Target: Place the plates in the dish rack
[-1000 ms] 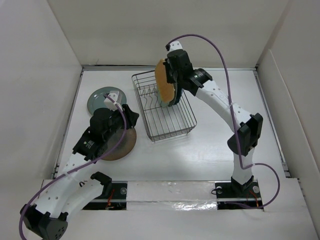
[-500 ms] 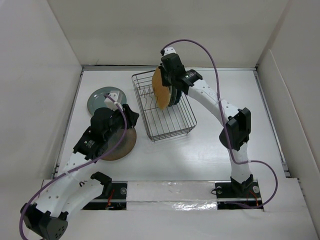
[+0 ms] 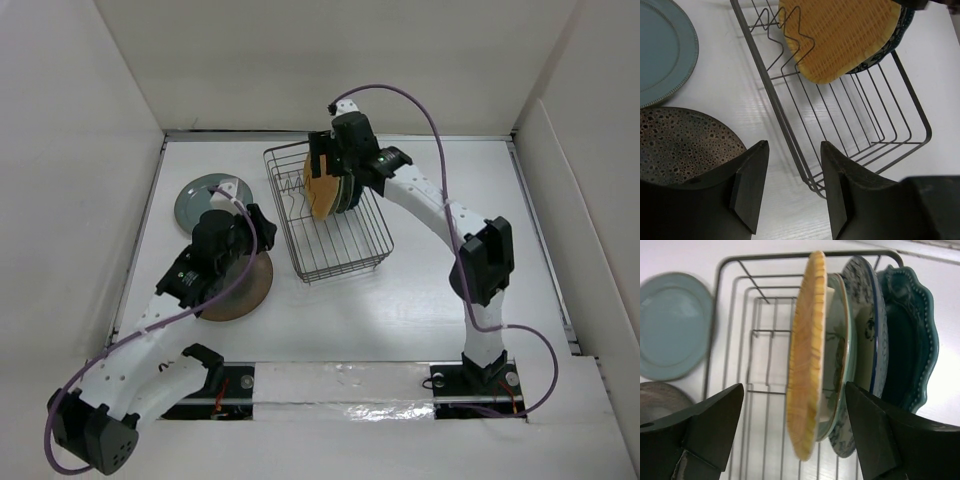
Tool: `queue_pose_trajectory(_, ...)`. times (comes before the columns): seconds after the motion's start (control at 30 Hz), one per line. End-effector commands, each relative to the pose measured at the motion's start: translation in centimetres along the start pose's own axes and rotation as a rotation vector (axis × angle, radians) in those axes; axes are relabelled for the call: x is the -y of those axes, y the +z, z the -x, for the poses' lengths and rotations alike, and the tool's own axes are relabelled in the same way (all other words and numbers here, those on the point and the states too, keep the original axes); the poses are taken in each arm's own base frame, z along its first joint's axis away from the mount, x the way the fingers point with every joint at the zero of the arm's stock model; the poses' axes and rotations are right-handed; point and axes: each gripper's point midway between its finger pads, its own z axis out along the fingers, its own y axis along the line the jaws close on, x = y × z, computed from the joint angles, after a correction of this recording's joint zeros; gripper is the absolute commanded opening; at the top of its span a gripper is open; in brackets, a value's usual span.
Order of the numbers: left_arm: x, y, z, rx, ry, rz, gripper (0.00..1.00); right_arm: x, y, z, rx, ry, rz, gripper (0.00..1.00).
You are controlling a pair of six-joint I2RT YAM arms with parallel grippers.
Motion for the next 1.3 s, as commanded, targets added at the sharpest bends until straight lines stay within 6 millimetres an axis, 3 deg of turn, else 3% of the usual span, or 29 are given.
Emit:
queue_pose_trajectory(0.0,0.3,0.1,2.3,0.06,-0.045,0.018,0.43,-2.3,-7.5,8.8,0.266,0.061,0.154,0.88)
queue_pose_trajectory(0.07,-0.3,0.4,2.0,0.048,-0.067,0.039,0.43,-2.4,-8.9,8.3,0.294,0.063,0.195,0.88)
queue_pose_trajectory(0.1,-0.6,0.5,2.1,0.05,-0.081,0.044,0.43,-2.3,-12.1,9.6,0.352,0.071,0.223,0.88)
queue_pose_trajectory(0.13,-0.7,0.6,2.2,0.049,-0.111,0.036,0.43,-2.1,-11.9,7.7,0.341,0.066,0.238,0.87)
queue_pose_trajectory(0.17,-1.8,0.9,2.6,0.066,-0.144,0.059,0.43,-2.0,-12.9,7.6,0.36,0.078,0.252,0.86)
queue_pose_trajectory(0.2,-2.3,1.0,2.9,0.072,-0.168,0.063,0.44,-2.1,-15.8,8.2,0.408,0.088,0.282,0.82)
queue_pose_trajectory(0.23,-2.2,1.3,2.8,0.059,-0.218,0.034,0.44,-2.1,-16.8,8.2,0.437,0.1,0.301,0.74)
queue_pose_trajectory(0.27,-2.7,1.6,2.8,0.059,-0.252,0.034,0.44,-1.5,-16.3,5.5,0.393,0.11,0.295,0.61)
queue_pose_trajectory(0.3,-3.9,1.9,3.9,0.099,-0.294,0.045,0.44,-1.5,-17.0,4.5,0.392,0.118,0.305,0.2)
queue_pose_trajectory(0.33,-4.1,2.1,4.3,0.11,-0.325,0.039,0.45,-1.1,-19.6,5.5,0.466,0.145,0.328,0.02)
queue_pose_trajectory(0.37,-4.8,2.5,4.2,0.113,-0.382,0.055,0.45,-1.2,-20.1,4.4,0.462,0.169,0.345,0.0)
queue_pose_trajectory(0.4,-5.1,2.7,5.4,0.157,-0.406,0.047,0.45,-0.4,-19.0,0.9,0.409,0.172,0.327,0.0)
queue_pose_trajectory(0.43,-6.4,2.8,6.1,0.183,-0.436,0.071,0.45,-0.4,-20.7,1.0,0.454,0.189,0.353,0.0)
queue_pose_trajectory(0.47,-7.3,3.4,6.0,0.182,-0.466,0.095,0.45,-0.5,-20.9,-0.2,0.443,0.211,0.367,0.0)
queue_pose_trajectory(0.5,-7.9,3.6,6.6,0.202,-0.508,0.099,0.46,0.0,-20.1,-3.0,0.397,0.213,0.358,0.0)
queue_pose_trajectory(0.6,-11.9,4.8,6.6,0.209,-0.606,0.175,0.46,0.9,-20.8,-4.7,0.406,0.212,0.356,0.0)
queue_pose_trajectory(0.63,-14.0,5.6,6.1,0.196,-0.641,0.211,0.47,1.8,-20.6,-5.7,0.399,0.203,0.319,0.0)
queue_pose_trajectory(0.73,-17.2,6.7,4.9,0.168,-0.716,0.268,0.47,2.8,-20.5,-6.9,0.394,0.187,0.28,0.01)
queue_pose_trajectory(0.77,-19.4,7.3,4.2,0.156,-0.743,0.323,0.47,3.5,-20.5,-6.9,0.404,0.19,0.259,0.01)
queue_pose_trajectory(0.87,-23.1,8.0,2.7,0.132,-0.79,0.405,0.53,4.4,-20.9,-7.1,0.414,0.211,0.25,0.03)
queue_pose_trajectory(1.03,-29.0,7.3,1.3,0.131,-0.806,0.567,0.58,5.5,-20.3,-8.1,0.401,0.252,0.243,0.14)
queue_pose_trajectory(1.13,-31.1,6.6,0.7,0.146,-0.807,0.632,0.57,5.6,-19.8,-8.5,0.373,0.254,0.257,0.27)
queue_pose_trajectory(1.27,-32.7,7.5,0.0,0.118,-0.802,0.658,0.55,5.1,-20.3,-8.3,0.381,0.254,0.289,0.28)
